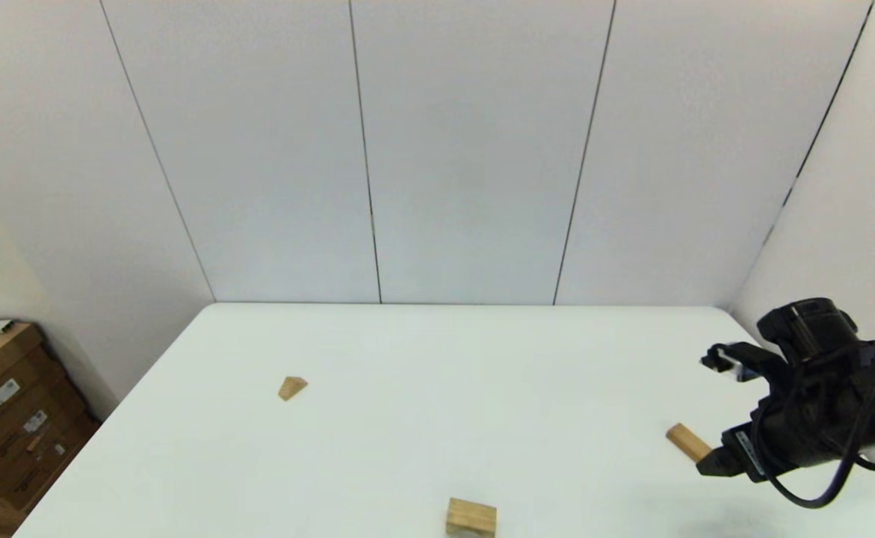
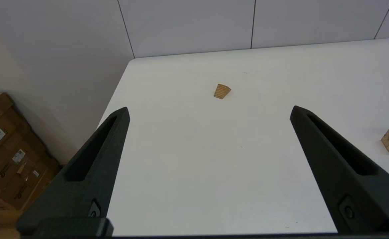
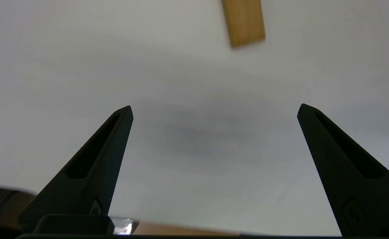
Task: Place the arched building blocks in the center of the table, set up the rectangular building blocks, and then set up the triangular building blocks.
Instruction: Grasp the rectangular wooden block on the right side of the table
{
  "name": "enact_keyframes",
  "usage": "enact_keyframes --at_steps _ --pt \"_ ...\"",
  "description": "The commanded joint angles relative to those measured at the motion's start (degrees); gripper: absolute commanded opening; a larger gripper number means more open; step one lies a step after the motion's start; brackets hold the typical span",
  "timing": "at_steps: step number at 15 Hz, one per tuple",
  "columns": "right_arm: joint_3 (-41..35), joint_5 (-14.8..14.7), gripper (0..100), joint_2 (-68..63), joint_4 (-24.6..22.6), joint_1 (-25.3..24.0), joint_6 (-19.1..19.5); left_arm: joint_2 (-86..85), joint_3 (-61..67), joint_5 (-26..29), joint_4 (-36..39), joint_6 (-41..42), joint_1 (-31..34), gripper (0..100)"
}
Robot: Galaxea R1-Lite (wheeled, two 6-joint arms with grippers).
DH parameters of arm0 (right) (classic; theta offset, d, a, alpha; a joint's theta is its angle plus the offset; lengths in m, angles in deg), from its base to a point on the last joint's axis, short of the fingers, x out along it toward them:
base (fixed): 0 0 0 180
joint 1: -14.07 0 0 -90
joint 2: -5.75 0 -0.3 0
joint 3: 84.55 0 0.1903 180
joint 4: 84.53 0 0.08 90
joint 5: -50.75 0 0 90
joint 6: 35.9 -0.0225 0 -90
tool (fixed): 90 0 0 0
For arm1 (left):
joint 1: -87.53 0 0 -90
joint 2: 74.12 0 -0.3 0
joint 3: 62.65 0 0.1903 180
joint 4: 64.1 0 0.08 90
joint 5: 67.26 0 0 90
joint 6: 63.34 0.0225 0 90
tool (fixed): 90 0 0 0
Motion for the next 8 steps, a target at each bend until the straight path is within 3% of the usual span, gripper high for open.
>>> enact_keyframes --at_steps 1,3,8 --pt "4.56 3.07 100 -10.13 -3.09 2.61 3.17 0.07 -0.04 -0.08 -0.01 -0.26 0.02 100" --pt "6.49 5.62 100 -13.82 -3.09 4.37 4.49 0.07 -0.04 -0.08 -0.01 -0.34 0.02 100" --pt "11.24 5.8 100 -18.91 -3.18 6.13 6.77 0.07 -0.04 0.01 -0.01 -0.08 0.02 100"
